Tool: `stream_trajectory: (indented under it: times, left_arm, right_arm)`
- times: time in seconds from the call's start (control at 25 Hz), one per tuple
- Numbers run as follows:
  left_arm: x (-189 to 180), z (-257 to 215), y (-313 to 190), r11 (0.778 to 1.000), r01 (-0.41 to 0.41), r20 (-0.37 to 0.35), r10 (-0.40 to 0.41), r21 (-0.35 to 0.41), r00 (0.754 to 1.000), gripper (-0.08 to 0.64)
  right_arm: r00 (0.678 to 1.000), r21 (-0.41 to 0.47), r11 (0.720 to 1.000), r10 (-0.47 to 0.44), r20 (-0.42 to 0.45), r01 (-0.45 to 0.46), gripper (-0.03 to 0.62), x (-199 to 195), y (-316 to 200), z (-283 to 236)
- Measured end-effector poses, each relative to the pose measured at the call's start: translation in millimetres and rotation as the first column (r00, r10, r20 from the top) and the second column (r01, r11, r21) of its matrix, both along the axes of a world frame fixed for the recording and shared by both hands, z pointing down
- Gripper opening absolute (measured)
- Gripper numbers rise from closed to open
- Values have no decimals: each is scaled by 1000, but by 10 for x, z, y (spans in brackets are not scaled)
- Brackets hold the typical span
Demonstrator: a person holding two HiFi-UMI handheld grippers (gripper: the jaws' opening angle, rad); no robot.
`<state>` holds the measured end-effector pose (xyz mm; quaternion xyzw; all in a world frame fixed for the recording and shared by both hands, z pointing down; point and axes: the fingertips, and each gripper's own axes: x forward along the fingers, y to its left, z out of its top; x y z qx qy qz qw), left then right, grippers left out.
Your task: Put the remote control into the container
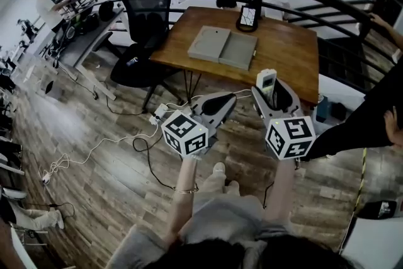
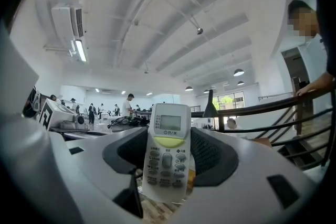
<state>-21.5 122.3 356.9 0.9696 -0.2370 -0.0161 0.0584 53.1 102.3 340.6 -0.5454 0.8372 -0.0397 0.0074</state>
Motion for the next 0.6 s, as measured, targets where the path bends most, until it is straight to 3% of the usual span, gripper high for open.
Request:
stream_trajectory:
  times: [0.6]
  left_arm:
    - [36, 81, -172, 1000, 1, 17, -1, -21, 1000, 3]
  right_arm:
    - [999, -35, 999, -34, 14, 34, 253, 23, -213, 127]
